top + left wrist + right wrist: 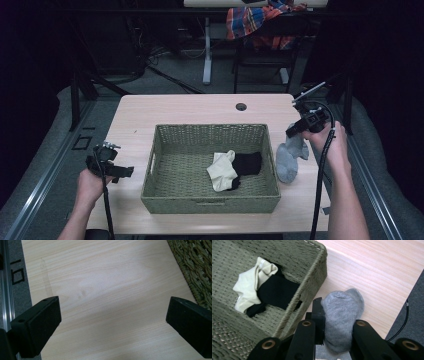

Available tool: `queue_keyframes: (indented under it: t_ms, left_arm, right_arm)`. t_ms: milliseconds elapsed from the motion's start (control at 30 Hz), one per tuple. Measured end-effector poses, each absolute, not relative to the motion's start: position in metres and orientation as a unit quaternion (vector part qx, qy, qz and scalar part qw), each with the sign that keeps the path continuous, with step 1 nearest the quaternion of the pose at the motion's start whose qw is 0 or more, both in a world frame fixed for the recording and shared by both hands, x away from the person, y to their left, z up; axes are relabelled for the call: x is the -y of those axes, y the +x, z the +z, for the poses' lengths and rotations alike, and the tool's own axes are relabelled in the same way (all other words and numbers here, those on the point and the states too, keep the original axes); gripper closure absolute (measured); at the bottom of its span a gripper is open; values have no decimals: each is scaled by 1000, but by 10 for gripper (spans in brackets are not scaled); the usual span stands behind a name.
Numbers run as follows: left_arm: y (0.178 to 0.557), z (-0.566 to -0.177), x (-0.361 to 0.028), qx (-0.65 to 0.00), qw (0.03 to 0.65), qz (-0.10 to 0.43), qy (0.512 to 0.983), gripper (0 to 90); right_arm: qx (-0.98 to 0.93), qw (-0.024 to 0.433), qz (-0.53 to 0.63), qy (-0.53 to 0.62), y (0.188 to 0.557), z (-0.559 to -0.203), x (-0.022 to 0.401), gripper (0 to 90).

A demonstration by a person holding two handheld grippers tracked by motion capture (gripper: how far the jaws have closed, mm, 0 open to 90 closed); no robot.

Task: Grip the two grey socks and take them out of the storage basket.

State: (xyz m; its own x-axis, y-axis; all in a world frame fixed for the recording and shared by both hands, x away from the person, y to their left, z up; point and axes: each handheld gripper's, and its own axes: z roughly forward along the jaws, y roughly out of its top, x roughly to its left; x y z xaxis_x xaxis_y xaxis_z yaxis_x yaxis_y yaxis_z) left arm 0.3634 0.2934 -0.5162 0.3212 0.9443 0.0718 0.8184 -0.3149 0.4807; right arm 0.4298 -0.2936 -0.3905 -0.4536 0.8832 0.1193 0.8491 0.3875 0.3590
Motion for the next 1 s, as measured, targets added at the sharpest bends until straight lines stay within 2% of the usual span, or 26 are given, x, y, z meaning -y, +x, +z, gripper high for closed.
queue_keyframes:
  t_ms: [533, 900, 1000]
  left_arm:
    - [363, -515, -293, -556, 182, 176, 792, 2]
    - [363, -515, -292, -555, 183, 175, 792, 2]
    - [363, -515, -293, -555, 182, 175, 792, 2]
  right_arm:
    - [-828, 38, 169, 532, 444, -428, 297, 804]
    - [-827, 22, 156, 540, 452, -464, 297, 804]
    - [-824, 4, 159, 543, 455, -476, 297, 803]
